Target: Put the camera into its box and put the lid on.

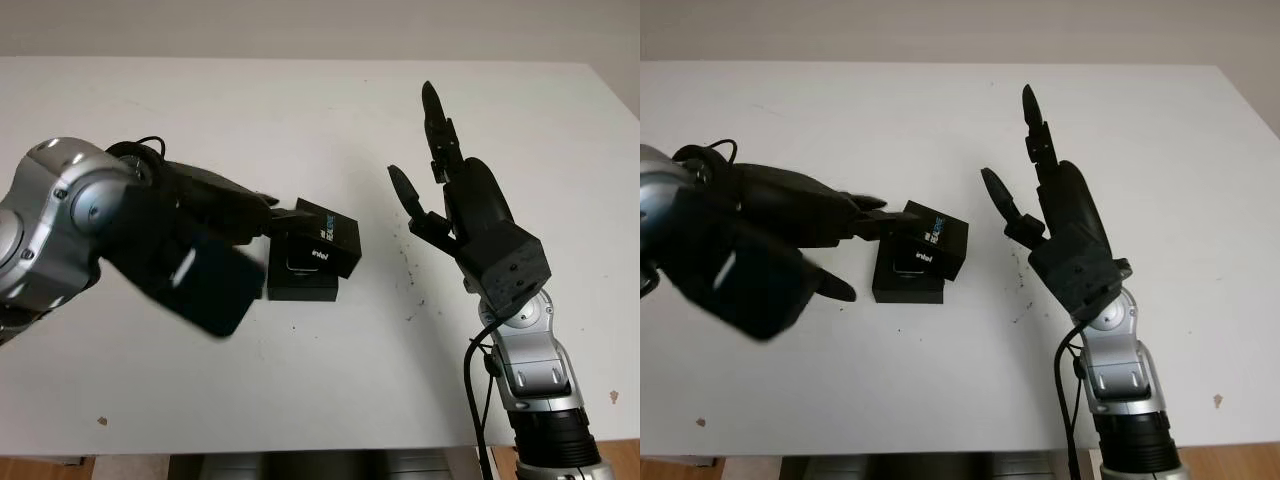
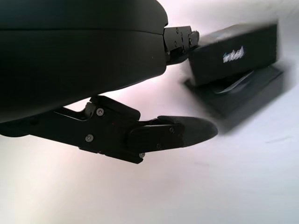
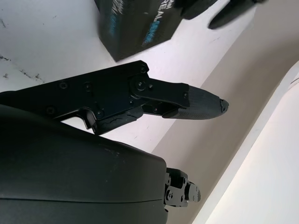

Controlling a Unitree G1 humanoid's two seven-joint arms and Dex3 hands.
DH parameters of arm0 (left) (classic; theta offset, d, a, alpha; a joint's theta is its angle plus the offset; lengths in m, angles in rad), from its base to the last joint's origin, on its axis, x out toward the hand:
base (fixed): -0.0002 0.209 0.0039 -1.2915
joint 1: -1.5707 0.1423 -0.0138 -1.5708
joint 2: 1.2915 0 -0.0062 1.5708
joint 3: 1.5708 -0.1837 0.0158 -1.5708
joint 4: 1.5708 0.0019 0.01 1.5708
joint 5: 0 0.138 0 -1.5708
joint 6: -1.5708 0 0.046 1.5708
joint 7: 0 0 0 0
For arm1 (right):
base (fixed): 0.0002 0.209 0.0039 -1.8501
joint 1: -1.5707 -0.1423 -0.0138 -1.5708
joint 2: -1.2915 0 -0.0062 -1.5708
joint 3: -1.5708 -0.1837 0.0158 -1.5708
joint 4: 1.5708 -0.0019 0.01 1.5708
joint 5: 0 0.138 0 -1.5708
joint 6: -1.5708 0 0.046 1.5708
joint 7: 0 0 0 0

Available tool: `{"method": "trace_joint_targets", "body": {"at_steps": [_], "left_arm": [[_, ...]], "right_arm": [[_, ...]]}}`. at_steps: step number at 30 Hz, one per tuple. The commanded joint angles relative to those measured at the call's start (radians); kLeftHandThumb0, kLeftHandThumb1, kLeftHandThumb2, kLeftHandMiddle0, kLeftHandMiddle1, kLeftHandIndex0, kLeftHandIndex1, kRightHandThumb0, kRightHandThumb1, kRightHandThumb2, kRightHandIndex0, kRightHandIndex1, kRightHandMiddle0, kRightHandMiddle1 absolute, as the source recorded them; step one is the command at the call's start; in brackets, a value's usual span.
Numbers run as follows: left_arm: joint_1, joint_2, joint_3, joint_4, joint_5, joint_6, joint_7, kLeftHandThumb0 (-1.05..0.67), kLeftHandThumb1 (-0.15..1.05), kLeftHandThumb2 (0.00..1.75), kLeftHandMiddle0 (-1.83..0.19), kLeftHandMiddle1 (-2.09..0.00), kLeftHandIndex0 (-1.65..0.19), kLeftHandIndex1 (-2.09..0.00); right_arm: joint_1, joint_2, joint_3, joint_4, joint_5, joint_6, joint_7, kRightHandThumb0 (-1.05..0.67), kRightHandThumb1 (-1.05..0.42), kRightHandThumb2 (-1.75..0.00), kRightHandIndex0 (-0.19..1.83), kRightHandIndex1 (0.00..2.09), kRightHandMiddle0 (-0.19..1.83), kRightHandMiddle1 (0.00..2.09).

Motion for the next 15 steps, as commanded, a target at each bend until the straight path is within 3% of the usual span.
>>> {"method": "trace_joint_targets", "body": {"at_steps": [1, 7, 15], "left_arm": [[0.047, 0.026, 0.0, 0.016, 0.143, -0.122, 0.062, -0.66, 1.05, 0.57, 0.03, -0.08, 0.04, -0.08], [0.06, -0.054, 0.067, 0.061, 0.092, -0.217, -0.049, -0.69, 1.05, 0.6, -0.06, -0.09, 0.0, -0.09], [0.073, -0.105, 0.194, 0.087, -0.023, -0.218, -0.103, -0.69, 1.05, 0.63, -0.12, -0.09, -0.07, -0.11]], "right_arm": [[0.007, -0.018, -0.003, -0.016, -0.008, -0.004, 0.001, -0.74, -1.05, -0.57, -0.06, 0.08, -0.07, 0.07], [0.008, -0.021, -0.012, -0.013, 0.018, -0.016, 0.015, -0.72, -1.05, -0.56, -0.07, 0.06, -0.08, 0.06], [0.006, -0.022, -0.01, -0.008, 0.019, -0.015, 0.016, -0.73, -1.05, -0.56, -0.06, 0.06, -0.08, 0.06]]}}
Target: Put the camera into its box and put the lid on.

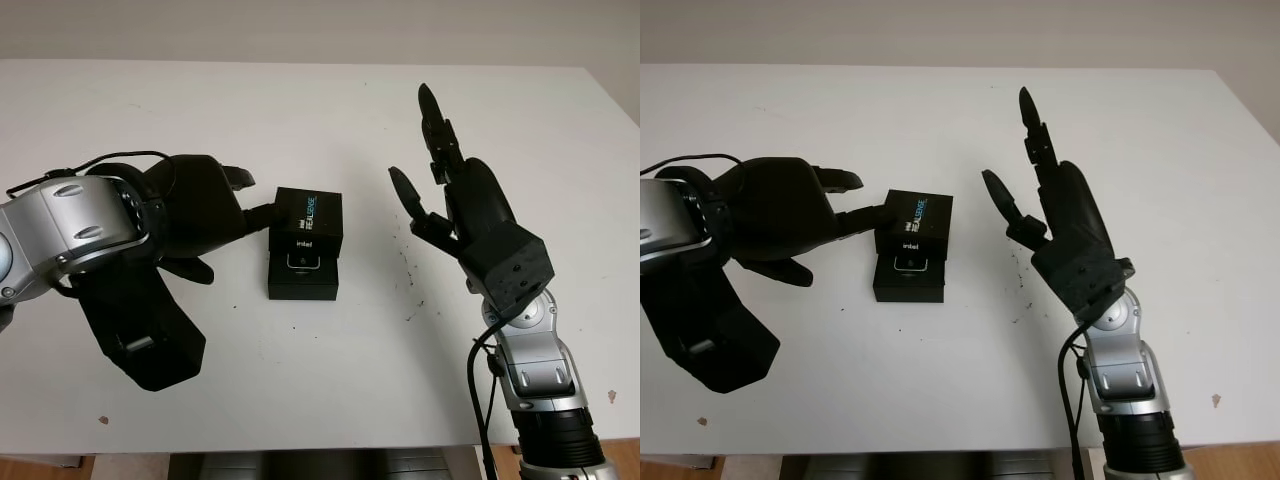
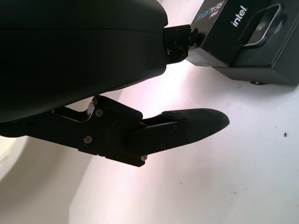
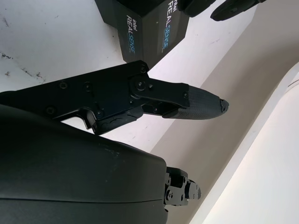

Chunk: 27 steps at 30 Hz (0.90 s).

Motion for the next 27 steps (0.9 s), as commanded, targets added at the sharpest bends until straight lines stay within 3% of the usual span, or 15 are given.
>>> {"method": "trace_joint_targets", "body": {"at_steps": [1, 4, 6, 7, 8, 9, 10, 14, 15, 19, 22, 23, 25, 26, 27], "left_arm": [[0.018, -0.02, 0.056, 0.013, -0.08, 0.027, -0.007, -0.68, 1.05, 0.62, -0.15, -0.1, -0.12, -0.14], [0.021, -0.056, 0.126, 0.017, -0.203, 0.145, -0.043, -0.66, 1.05, 0.6, -0.21, -0.1, -0.16, -0.15], [0.028, -0.095, 0.187, 0.016, -0.29, 0.236, -0.028, -0.64, 1.05, 0.51, -0.38, -0.23, -0.26, -0.18], [0.029, -0.118, 0.22, 0.022, -0.34, 0.284, -0.015, -0.62, 1.05, 0.47, -0.37, -1.04, -0.37, -0.22], [0.024, -0.132, 0.242, 0.026, -0.381, 0.334, -0.016, -0.6, 1.05, 0.43, -0.49, -1.66, -0.5, -0.28], [0.017, -0.142, 0.258, 0.032, -0.42, 0.373, -0.021, -0.59, 1.05, 0.42, -0.54, -1.86, -0.55, -0.32], [0.008, -0.147, 0.268, 0.037, -0.454, 0.403, -0.03, -0.58, 1.05, 0.41, -0.55, -1.82, -0.6, -0.36], [-0.025, -0.139, 0.286, 0.041, -0.589, 0.53, -0.097, -0.54, 1.05, 0.39, -0.66, -0.96, -0.61, -0.62], [-0.031, -0.135, 0.287, 0.035, -0.613, 0.558, -0.112, -0.54, 1.05, 0.39, -0.68, -0.87, -0.6, -0.62], [-0.038, -0.118, 0.287, 0.032, -0.653, 0.587, -0.128, -0.53, 1.05, 0.38, -0.64, -1.08, -0.65, -0.41], [-0.047, -0.11, 0.273, 0.033, -0.625, 0.588, -0.107, -0.54, 1.05, 0.39, -0.56, -1.29, -0.66, -0.38], [-0.053, -0.109, 0.269, 0.034, -0.611, 0.599, -0.098, -0.55, 1.05, 0.4, -0.51, -1.41, -0.62, -0.48], [-0.058, -0.125, 0.275, 0.053, -0.593, 0.601, -0.053, -0.57, 1.05, 0.4, -0.38, -1.26, -0.37, -0.78], [-0.06, -0.138, 0.28, 0.076, -0.585, 0.587, -0.02, -0.58, 1.05, 0.36, -0.38, -1.05, -0.3, -0.74], [-0.067, -0.153, 0.283, 0.115, -0.58, 0.555, 0.017, -0.6, 1.05, 0.3, -0.39, -0.62, -0.26, -0.57]], "right_arm": [[0.003, -0.008, -0.006, -0.009, 0.004, -0.005, 0.0, -0.73, -1.05, -0.56, -0.06, 0.06, -0.08, 0.05], [0.001, -0.006, -0.009, -0.01, 0.009, 0.002, 0.001, -0.72, -1.05, -0.56, -0.07, 0.06, -0.08, 0.05], [0.0, -0.011, -0.008, -0.002, 0.005, -0.009, 0.0, -0.71, -1.05, -0.56, -0.07, 0.06, -0.08, 0.05], [0.0, -0.014, -0.006, 0.0, -0.001, -0.01, -0.001, -0.72, -1.05, -0.56, -0.07, 0.06, -0.08, 0.05], [0.0, -0.017, -0.006, 0.0, -0.004, -0.01, -0.001, -0.72, -1.05, -0.57, -0.06, 0.06, -0.08, 0.06], [0.001, -0.019, -0.005, 0.0, -0.007, -0.009, 0.0, -0.72, -1.05, -0.57, -0.06, 0.06, -0.08, 0.06], [0.001, -0.02, -0.005, 0.0, -0.008, -0.01, 0.0, -0.72, -1.05, -0.57, -0.06, 0.06, -0.08, 0.06], [0.002, -0.023, -0.008, 0.001, -0.004, -0.01, 0.004, -0.72, -1.05, -0.57, -0.06, 0.06, -0.07, 0.06], [0.002, -0.024, -0.008, 0.001, -0.002, -0.01, 0.006, -0.72, -1.05, -0.57, -0.06, 0.06, -0.07, 0.06], [0.002, -0.024, -0.007, 0.003, -0.005, -0.011, 0.005, -0.72, -1.05, -0.57, -0.06, 0.06, -0.07, 0.06], [0.001, -0.023, -0.007, 0.004, -0.007, -0.009, 0.004, -0.73, -1.05, -0.57, -0.06, 0.06, -0.07, 0.06], [0.001, -0.023, -0.007, 0.004, -0.007, -0.008, 0.004, -0.73, -1.05, -0.57, -0.06, 0.06, -0.07, 0.06], [0.001, -0.026, -0.006, 0.005, -0.009, -0.007, 0.005, -0.72, -1.05, -0.57, -0.07, 0.06, -0.08, 0.05], [0.001, -0.027, -0.006, 0.005, -0.01, -0.007, 0.006, -0.72, -1.05, -0.57, -0.07, 0.06, -0.08, 0.05], [0.001, -0.026, -0.006, 0.004, -0.01, -0.006, 0.006, -0.72, -1.05, -0.57, -0.07, 0.06, -0.07, 0.05]]}}
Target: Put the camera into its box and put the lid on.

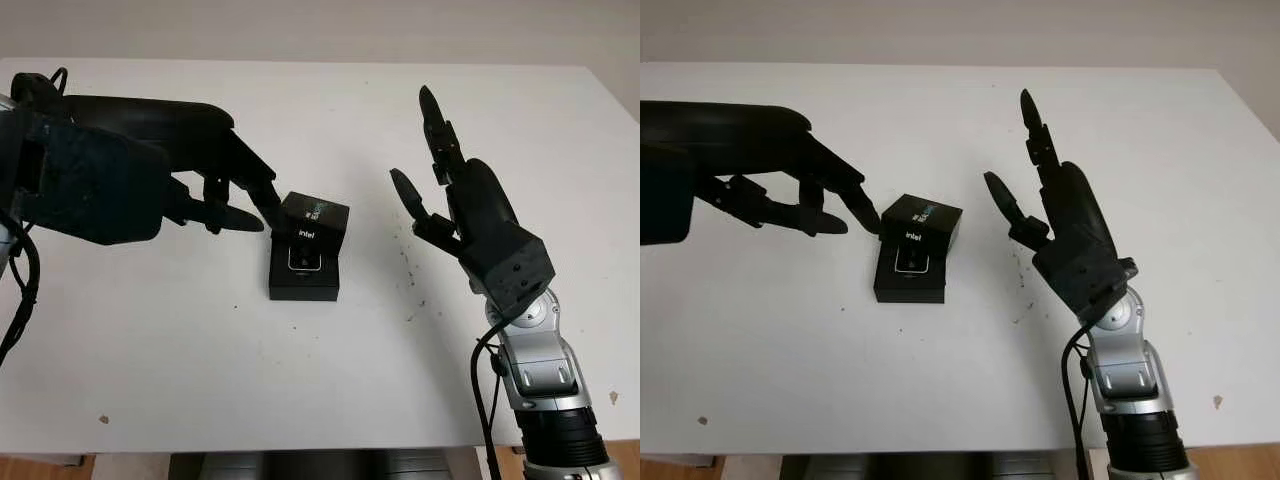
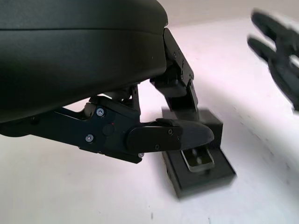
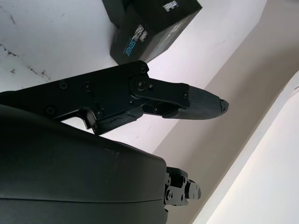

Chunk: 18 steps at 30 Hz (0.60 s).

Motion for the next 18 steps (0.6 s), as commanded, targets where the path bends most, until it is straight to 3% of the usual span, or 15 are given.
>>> {"method": "trace_joint_targets", "body": {"at_steps": [1, 4, 10, 13, 18], "left_arm": [[-0.044, -0.029, 0.008, 0.084, 0.017, -0.063, 0.065, -0.61, 1.05, 0.27, -0.4, -0.39, -0.26, -0.44], [-0.138, -0.076, -0.037, 0.287, 0.06, -0.162, 0.137, -0.65, 1.04, 0.13, -0.3, -0.08, -0.24, -0.21], [-0.333, -0.174, -0.162, 0.599, 0.194, -0.291, 0.184, -0.83, 1.0, 0.06, 0.0, -0.01, -0.01, -0.03], [-0.406, -0.215, -0.212, 0.684, 0.23, -0.353, 0.159, -0.93, 1.02, 0.06, 0.13, -0.01, 0.16, -0.01], [-0.465, -0.279, -0.257, 0.73, 0.251, -0.381, 0.116, -0.94, 1.0, 0.05, 0.18, -0.04, 0.19, -0.02]], "right_arm": [[0.001, -0.011, -0.004, -0.005, -0.001, -0.005, 0.0, -0.71, -1.05, -0.57, -0.06, 0.06, -0.07, 0.06], [0.002, -0.012, -0.005, -0.004, 0.004, -0.007, 0.005, -0.71, -1.05, -0.57, -0.07, 0.06, -0.08, 0.05], [0.003, -0.008, -0.024, 0.003, 0.051, -0.016, 0.017, -0.71, -1.05, -0.54, -0.08, 0.05, -0.09, 0.05], [0.002, -0.008, -0.031, -0.002, 0.073, -0.008, 0.028, -0.71, -1.05, -0.54, -0.1, 0.04, -0.1, 0.04], [-0.002, -0.009, -0.034, -0.007, 0.091, 0.005, 0.036, -0.71, -1.05, -0.53, -0.12, 0.03, -0.11, 0.04]]}}
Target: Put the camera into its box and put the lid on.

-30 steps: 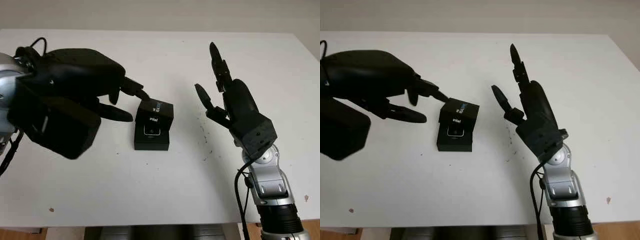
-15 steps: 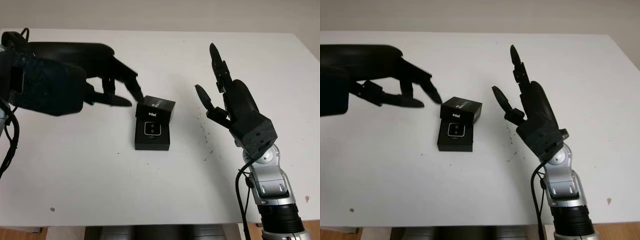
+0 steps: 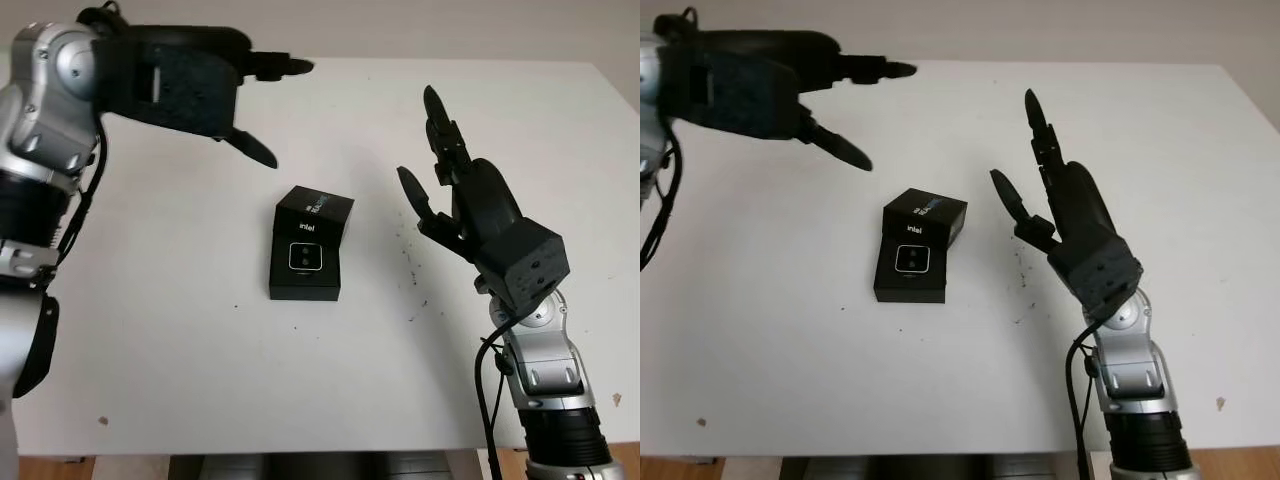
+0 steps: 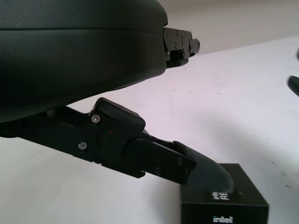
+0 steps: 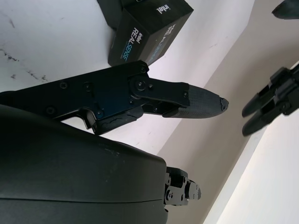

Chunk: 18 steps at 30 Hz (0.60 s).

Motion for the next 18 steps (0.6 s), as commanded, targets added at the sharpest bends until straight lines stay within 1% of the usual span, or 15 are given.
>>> {"method": "trace_joint_targets", "body": {"at_steps": [1, 4, 6, 10, 14, 18], "left_arm": [[-0.051, -0.021, -0.022, 0.017, 0.009, -0.012, -0.023, -0.93, 0.99, 0.05, 0.16, -0.04, 0.19, -0.01], [-0.076, -0.047, -0.05, 0.057, 0.03, -0.05, -0.046, -0.91, 0.98, 0.04, 0.15, -0.06, 0.19, 0.0], [-0.095, -0.068, -0.069, 0.108, 0.043, -0.092, -0.052, -0.89, 0.96, 0.04, 0.13, -0.06, 0.19, 0.0], [-0.137, -0.109, -0.101, 0.208, 0.069, -0.123, -0.074, -0.89, 0.92, 0.04, 0.15, -0.05, 0.17, -0.01], [-0.175, -0.137, -0.121, 0.286, 0.087, -0.171, -0.082, -0.88, 0.91, 0.05, 0.14, -0.06, 0.14, -0.04], [-0.205, -0.162, -0.132, 0.356, 0.099, -0.2, -0.079, -0.9, 0.92, 0.05, 0.13, -0.06, 0.14, -0.04]], "right_arm": [[-0.003, -0.006, -0.008, -0.016, 0.007, 0.009, 0.002, -0.71, -1.05, -0.53, -0.12, 0.03, -0.11, 0.04], [-0.002, -0.005, -0.007, -0.021, 0.007, 0.012, 0.002, -0.71, -1.05, -0.53, -0.12, 0.04, -0.12, 0.04], [-0.001, -0.004, -0.007, -0.019, 0.005, 0.005, -0.001, -0.71, -1.05, -0.53, -0.12, 0.04, -0.12, 0.04], [0.001, -0.004, -0.007, -0.019, 0.003, 0.002, -0.004, -0.7, -1.05, -0.54, -0.12, 0.04, -0.12, 0.05], [0.005, 0.0, -0.006, -0.027, -0.001, 0.017, -0.009, -0.7, -1.05, -0.54, -0.12, 0.04, -0.12, 0.05], [0.007, 0.0, -0.004, -0.028, 0.0, 0.014, -0.008, -0.71, -1.05, -0.54, -0.13, 0.04, -0.13, 0.05]]}}
